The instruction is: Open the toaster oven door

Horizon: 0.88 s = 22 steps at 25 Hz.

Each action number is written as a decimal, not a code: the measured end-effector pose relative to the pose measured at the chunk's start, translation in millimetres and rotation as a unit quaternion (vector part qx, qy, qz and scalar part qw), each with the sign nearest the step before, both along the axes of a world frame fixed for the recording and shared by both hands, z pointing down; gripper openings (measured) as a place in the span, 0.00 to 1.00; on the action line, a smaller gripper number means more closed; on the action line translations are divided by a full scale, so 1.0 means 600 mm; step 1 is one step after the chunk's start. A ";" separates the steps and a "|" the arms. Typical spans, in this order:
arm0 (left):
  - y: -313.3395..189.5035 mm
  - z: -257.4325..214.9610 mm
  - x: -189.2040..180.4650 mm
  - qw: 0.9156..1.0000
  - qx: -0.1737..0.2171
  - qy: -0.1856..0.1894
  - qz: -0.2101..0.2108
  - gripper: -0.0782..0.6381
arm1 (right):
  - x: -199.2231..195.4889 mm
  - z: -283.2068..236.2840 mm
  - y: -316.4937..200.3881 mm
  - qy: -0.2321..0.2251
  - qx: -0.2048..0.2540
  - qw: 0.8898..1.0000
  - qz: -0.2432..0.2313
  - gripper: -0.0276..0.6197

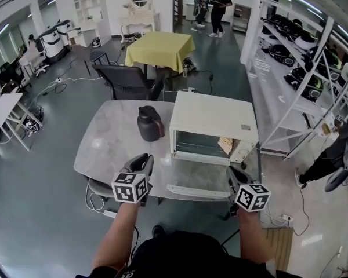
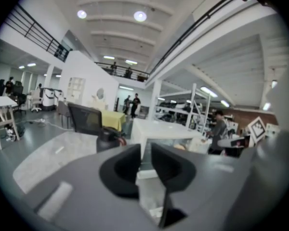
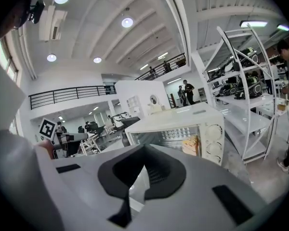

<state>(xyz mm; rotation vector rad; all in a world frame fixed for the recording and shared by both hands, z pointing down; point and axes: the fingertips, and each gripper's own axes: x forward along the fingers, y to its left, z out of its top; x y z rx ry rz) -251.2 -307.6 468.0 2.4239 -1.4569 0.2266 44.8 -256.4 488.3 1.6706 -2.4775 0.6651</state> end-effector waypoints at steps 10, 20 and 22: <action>-0.056 -0.090 -0.108 0.997 0.077 -0.022 0.014 0.16 | -0.150 -0.098 -0.044 0.028 0.071 0.997 -0.025 0.03; -0.083 -0.109 -0.080 0.996 0.085 0.008 -0.003 0.12 | -0.108 -0.159 -0.061 0.035 0.109 0.993 -0.041 0.03; -0.085 -0.111 -0.068 0.996 0.084 0.014 -0.006 0.12 | -0.099 -0.155 -0.061 0.035 0.106 0.993 -0.044 0.03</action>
